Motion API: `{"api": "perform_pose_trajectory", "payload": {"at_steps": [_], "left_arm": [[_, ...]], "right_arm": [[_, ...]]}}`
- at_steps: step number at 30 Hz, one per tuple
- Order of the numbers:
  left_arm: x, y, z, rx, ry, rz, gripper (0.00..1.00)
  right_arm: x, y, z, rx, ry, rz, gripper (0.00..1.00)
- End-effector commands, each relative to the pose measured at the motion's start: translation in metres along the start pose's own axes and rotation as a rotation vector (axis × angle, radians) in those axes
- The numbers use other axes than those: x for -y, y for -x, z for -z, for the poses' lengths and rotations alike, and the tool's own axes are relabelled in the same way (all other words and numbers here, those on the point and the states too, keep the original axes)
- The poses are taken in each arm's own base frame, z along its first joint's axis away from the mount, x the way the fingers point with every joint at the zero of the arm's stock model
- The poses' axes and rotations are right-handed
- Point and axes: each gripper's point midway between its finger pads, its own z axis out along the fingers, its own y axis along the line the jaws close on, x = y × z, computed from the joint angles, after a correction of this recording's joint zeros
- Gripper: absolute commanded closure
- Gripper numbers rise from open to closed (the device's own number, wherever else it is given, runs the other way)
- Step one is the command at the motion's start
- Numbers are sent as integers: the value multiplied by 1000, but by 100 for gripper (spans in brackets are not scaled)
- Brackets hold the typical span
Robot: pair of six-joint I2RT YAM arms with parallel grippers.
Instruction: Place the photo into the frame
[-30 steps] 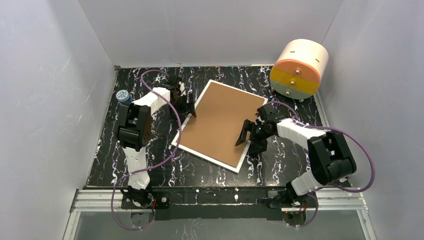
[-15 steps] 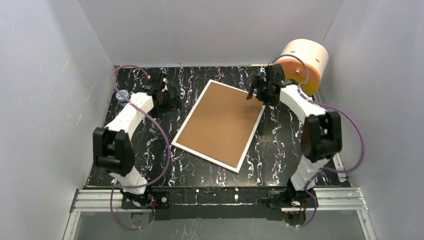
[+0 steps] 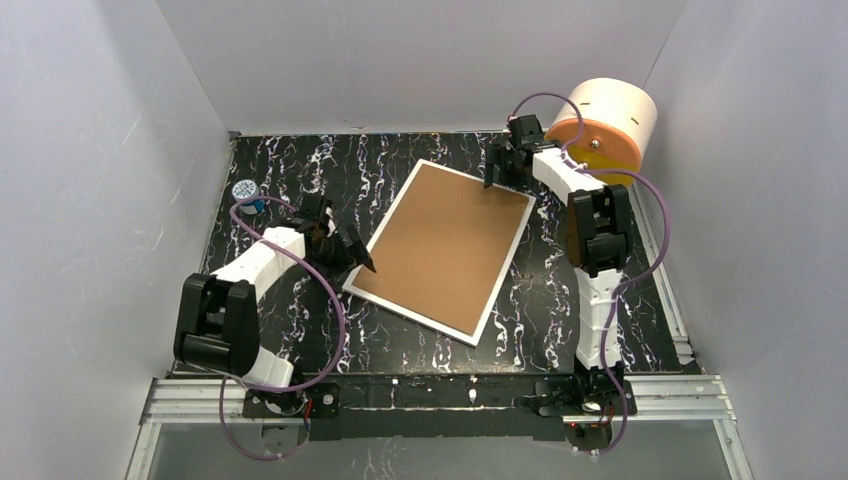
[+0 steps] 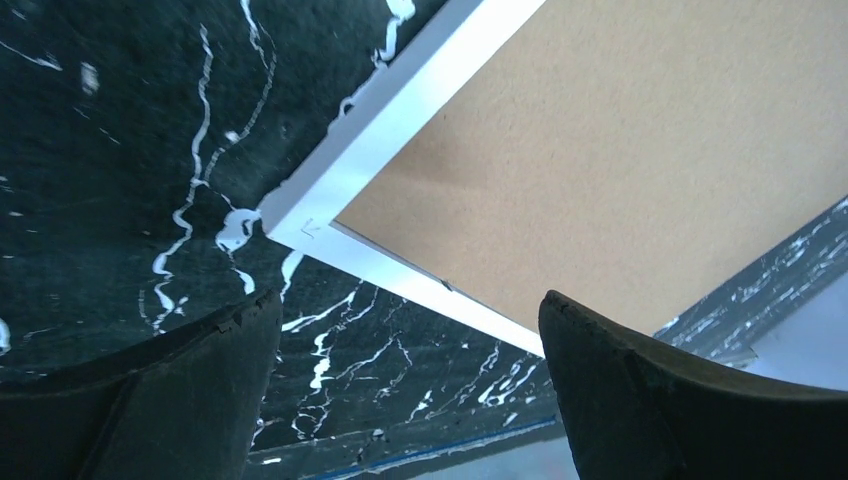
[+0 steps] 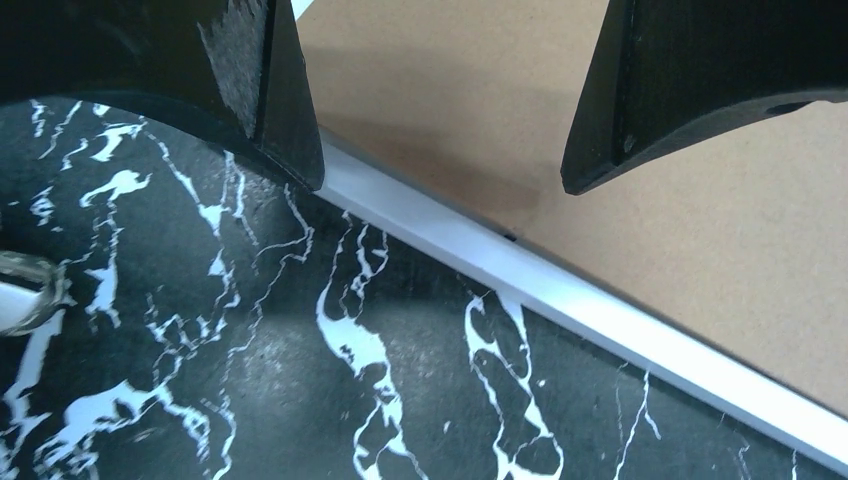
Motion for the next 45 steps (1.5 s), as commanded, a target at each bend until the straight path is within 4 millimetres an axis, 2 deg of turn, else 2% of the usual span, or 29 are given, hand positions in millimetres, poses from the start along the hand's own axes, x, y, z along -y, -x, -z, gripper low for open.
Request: {"api": "perform_pose_trajectory", "payload": {"at_steps": [1, 4, 7, 12, 16, 21, 28, 33, 36, 39, 43, 45], "left_arm": [[19, -13, 7, -31, -128, 14, 1], [15, -20, 4, -54, -126, 24, 2], [9, -27, 3, -70, -110, 40, 2], [16, -27, -6, -93, -152, 58, 2], [24, -14, -11, -79, -157, 52, 1], [21, 6, -15, -48, -97, 31, 2], [6, 30, -21, -42, -40, 0, 2], [16, 54, -21, -62, -80, -87, 2], [18, 67, -13, -51, -50, -130, 3], [0, 71, 0, -28, 64, -118, 3], [-65, 67, 23, 44, 345, -11, 1], [-93, 60, 33, 72, 400, 72, 2]], "right_arm": [[8, 27, -5, 79, -51, 57, 2], [9, 16, -17, 37, -41, 60, 2], [0, -2, -25, -30, 23, 58, 2], [-20, -25, -23, -119, 142, 48, 2], [-33, -38, -6, -161, 209, 29, 2], [-44, -62, 24, -220, 262, -32, 3], [-52, -114, 75, -291, 316, -131, 3], [-55, -153, 107, -331, 328, -195, 3], [-54, -175, 118, -349, 312, -208, 3], [-43, -184, 120, -340, 261, -218, 3], [-36, -182, 118, -317, 213, -228, 3], [-33, -181, 115, -314, 188, -233, 3]]}}
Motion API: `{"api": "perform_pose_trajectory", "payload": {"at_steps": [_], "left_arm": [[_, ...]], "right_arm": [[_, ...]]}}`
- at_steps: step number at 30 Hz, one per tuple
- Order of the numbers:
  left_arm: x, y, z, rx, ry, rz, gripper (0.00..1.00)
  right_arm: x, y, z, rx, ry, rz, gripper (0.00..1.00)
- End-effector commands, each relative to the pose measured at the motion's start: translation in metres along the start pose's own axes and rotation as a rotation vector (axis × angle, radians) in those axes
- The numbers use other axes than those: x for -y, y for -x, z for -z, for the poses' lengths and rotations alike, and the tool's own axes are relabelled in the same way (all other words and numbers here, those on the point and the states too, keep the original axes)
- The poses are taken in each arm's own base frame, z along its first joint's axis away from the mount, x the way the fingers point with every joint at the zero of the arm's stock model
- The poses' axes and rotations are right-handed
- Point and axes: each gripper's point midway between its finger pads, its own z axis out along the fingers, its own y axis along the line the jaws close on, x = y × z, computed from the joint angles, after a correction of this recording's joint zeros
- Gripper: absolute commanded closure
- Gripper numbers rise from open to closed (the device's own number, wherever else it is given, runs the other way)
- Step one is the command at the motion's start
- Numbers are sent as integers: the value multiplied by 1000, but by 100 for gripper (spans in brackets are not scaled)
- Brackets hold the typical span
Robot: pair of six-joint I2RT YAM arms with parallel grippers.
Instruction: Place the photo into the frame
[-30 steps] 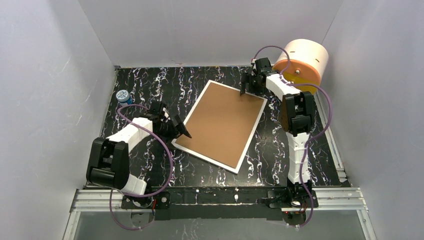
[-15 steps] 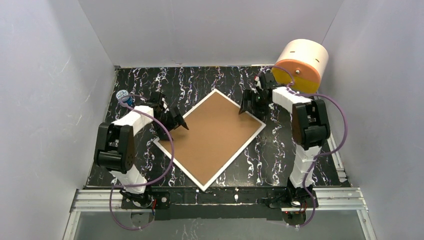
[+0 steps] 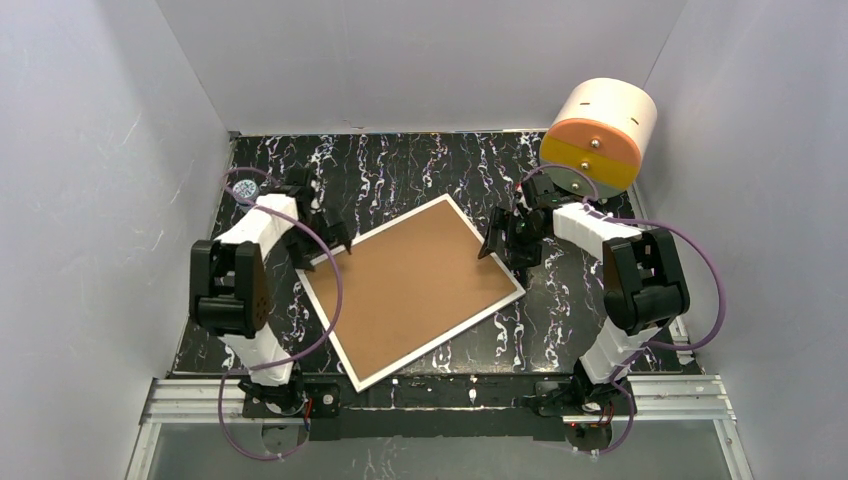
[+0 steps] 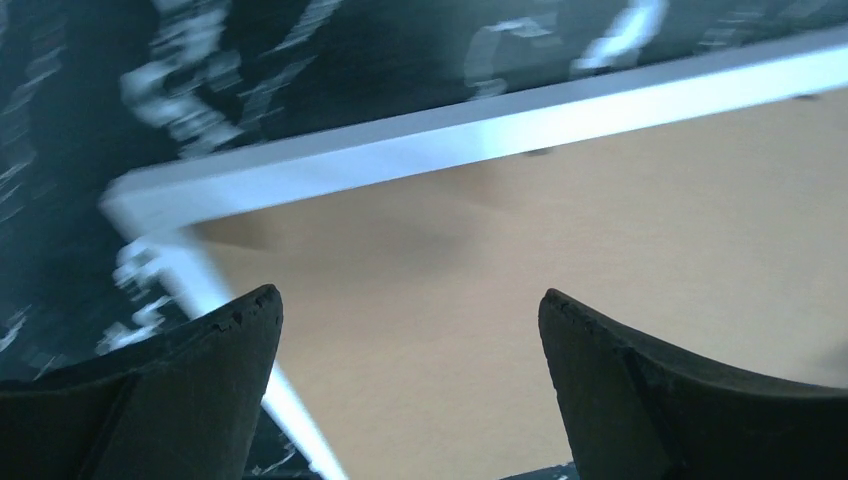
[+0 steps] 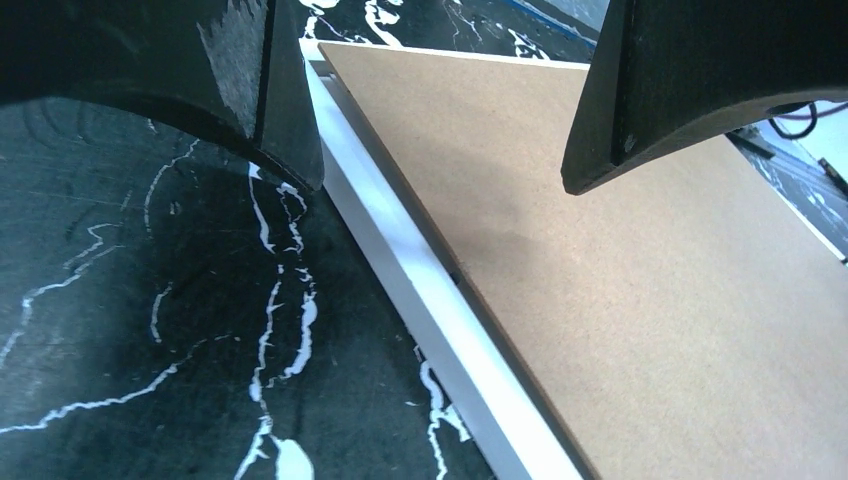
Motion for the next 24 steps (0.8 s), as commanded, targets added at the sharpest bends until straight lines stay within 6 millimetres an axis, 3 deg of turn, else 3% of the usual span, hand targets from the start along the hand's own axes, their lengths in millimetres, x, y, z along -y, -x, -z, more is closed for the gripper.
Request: {"api": "perform_pose_trajectory", "payload": {"at_steps": [1, 2, 4, 6, 10, 14, 18, 24], "left_arm": [[-84, -22, 30, 49, 259, 161, 1], [-96, -24, 33, 66, 259, 212, 2], [-98, -27, 41, 122, 216, 244, 2], [-89, -36, 37, 131, 140, 261, 2], [-63, -63, 8, 46, -50, 325, 1], [-46, -70, -7, 5, -164, 352, 1], [-37, -66, -12, -33, -202, 317, 2], [2, -27, -8, -42, -385, 257, 4]], "right_arm": [[4, 7, 5, 40, -43, -36, 2], [4, 7, 4, 39, -48, -38, 3], [6, 8, 2, 35, -57, -44, 2], [8, 8, 0, 28, -63, -46, 2], [5, 11, -4, 17, -50, -44, 2], [-6, 11, -4, 2, 11, -17, 3], [-19, 4, 0, -29, 94, 12, 3], [-25, -20, 3, -86, 170, -16, 4]]}}
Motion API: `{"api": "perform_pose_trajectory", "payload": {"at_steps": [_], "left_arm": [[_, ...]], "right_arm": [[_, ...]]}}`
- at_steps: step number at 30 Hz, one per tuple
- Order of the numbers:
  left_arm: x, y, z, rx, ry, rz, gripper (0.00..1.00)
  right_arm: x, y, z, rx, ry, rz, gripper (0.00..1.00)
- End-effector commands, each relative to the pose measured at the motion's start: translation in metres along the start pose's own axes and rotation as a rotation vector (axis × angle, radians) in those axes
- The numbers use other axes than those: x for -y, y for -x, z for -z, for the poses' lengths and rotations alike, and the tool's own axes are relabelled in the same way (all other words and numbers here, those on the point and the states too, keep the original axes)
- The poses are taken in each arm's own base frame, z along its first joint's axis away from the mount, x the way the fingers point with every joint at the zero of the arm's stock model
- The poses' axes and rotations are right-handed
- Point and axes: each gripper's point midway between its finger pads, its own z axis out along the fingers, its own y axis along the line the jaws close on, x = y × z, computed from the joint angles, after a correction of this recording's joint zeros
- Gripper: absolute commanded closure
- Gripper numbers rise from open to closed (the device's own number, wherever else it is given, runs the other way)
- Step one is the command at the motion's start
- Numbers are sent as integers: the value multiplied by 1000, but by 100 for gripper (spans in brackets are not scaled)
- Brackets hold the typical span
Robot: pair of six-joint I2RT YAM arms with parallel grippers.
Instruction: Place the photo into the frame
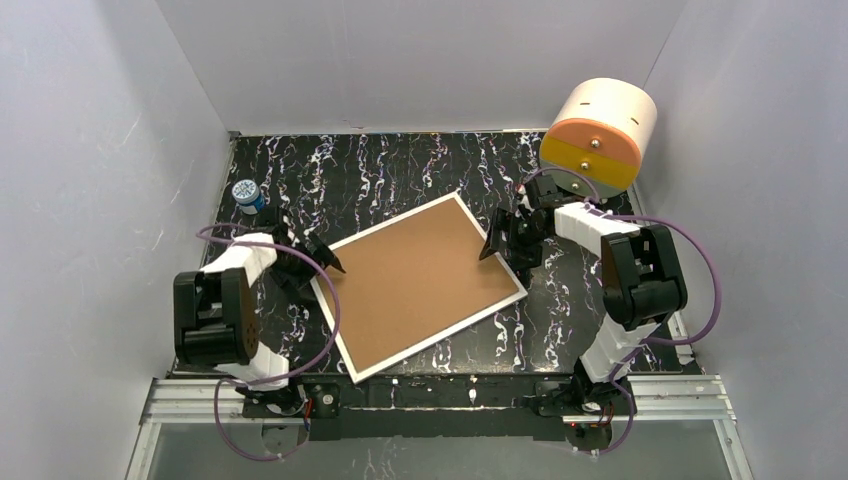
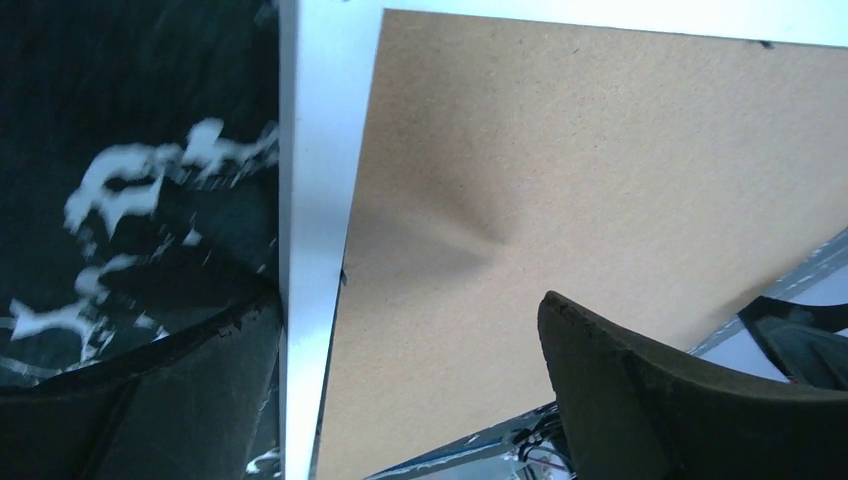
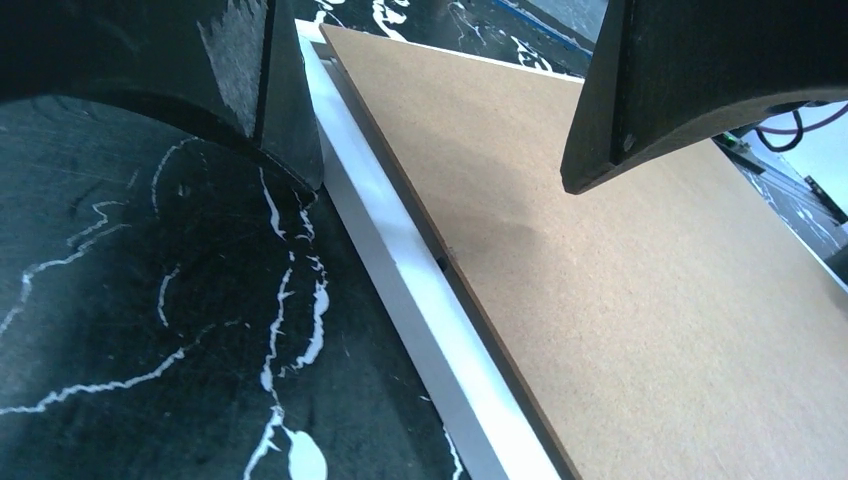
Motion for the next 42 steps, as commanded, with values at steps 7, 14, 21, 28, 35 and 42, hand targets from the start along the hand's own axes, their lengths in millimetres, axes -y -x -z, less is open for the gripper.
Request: {"api": "perform_pose_trajectory", "payload": {"at_steps": [7, 14, 21, 28, 35, 42], "left_arm": [[92, 59, -16, -15, -256, -128, 6], [56, 92, -9, 98, 33, -173, 4], [56, 85, 8, 98, 30, -238, 3], [55, 59, 6, 13, -26, -219, 10], [48, 44, -2, -55, -32, -196, 13], [44, 29, -9, -130, -44, -172, 13]], "right_arm": [[-16, -26, 13, -31, 53, -136, 6], [19, -9, 42, 137, -192, -192, 6], [-5, -31, 49, 82, -28, -104, 13], [6, -48, 37, 22, -19, -112, 16], [5, -65, 28, -62, 34, -92, 19], [0, -73, 26, -108, 91, -58, 18]]}}
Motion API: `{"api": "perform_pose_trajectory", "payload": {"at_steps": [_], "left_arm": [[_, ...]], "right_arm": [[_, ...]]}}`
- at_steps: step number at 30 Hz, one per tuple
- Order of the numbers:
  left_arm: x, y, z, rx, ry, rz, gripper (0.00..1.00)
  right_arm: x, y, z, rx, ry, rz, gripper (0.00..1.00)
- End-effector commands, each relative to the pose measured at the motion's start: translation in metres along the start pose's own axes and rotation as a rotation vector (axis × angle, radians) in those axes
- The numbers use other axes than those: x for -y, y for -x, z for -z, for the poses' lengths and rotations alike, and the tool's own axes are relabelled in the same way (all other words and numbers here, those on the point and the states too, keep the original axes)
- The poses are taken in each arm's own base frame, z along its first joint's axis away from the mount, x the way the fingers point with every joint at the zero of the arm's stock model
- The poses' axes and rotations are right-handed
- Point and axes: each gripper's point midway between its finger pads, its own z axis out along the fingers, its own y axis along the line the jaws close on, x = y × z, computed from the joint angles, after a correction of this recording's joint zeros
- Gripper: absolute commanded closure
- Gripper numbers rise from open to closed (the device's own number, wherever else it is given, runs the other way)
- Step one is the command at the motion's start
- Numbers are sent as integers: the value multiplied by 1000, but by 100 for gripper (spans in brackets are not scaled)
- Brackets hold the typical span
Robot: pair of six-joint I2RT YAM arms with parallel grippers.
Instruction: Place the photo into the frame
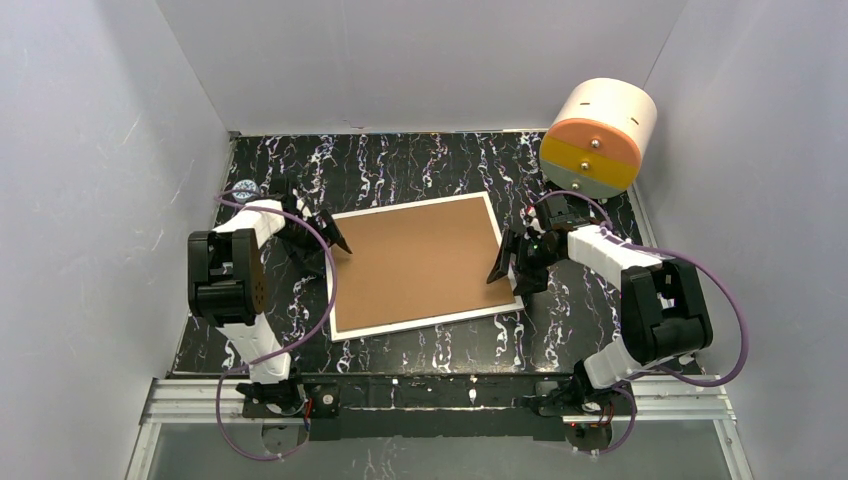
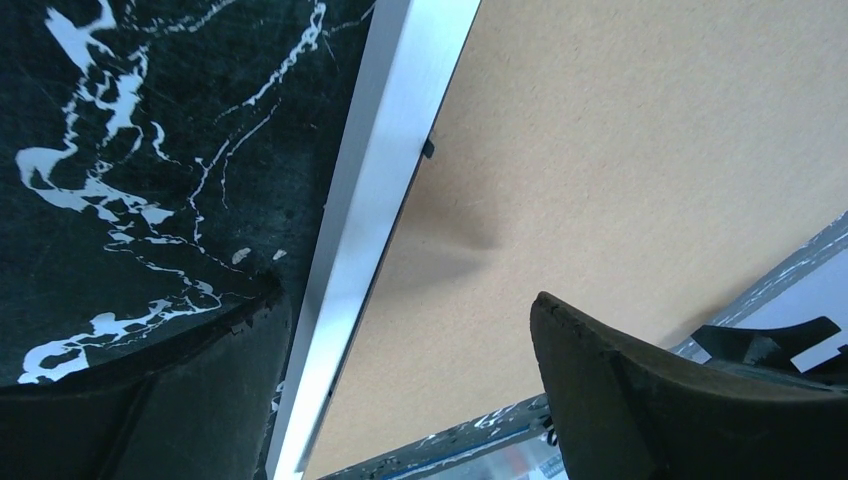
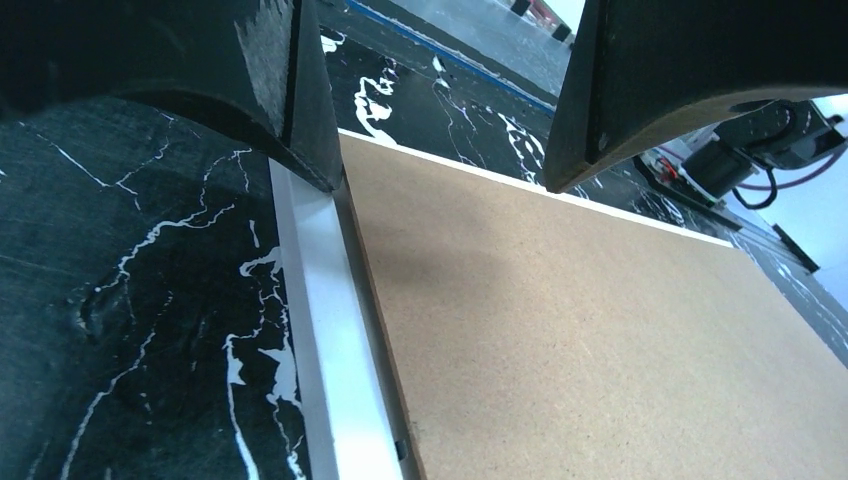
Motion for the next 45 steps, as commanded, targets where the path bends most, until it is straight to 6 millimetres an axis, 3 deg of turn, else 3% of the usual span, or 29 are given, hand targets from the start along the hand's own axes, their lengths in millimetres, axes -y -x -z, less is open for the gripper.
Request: {"api": "perform_pose_trajectory", "payload": {"at_steps": [1, 3, 9, 18, 23, 28, 37, 42, 45], "left_arm": [[2, -20, 1, -78, -32, 15, 13], [1, -22, -1, -90, -31, 24, 13], [-4, -22, -2, -90, -3, 28, 13], [-3, -23, -4, -106, -4, 33, 13], [5, -28, -8, -128, -25, 37, 13], [11, -36, -13, -145, -30, 53, 14], [15, -34, -12, -117, -15, 73, 14], [15, -34, -12, -113, -10, 71, 14], [14, -33, -12, -112, -2, 65, 14]], "right_arm": [[-9, -12, -3, -58, 85, 46, 18], [-8, -13, -1, -57, 85, 57, 16], [22, -11, -3, -32, -76, 38, 11], [29, -15, -1, -48, -111, 56, 12], [-1, -24, -1, -108, 74, 81, 12], [-30, -19, 13, -91, 223, 79, 12], [-52, 2, 58, -30, 491, 3, 12], [-66, 0, 67, -50, 608, 22, 13], [-67, 1, 66, -54, 631, 32, 20]]}}
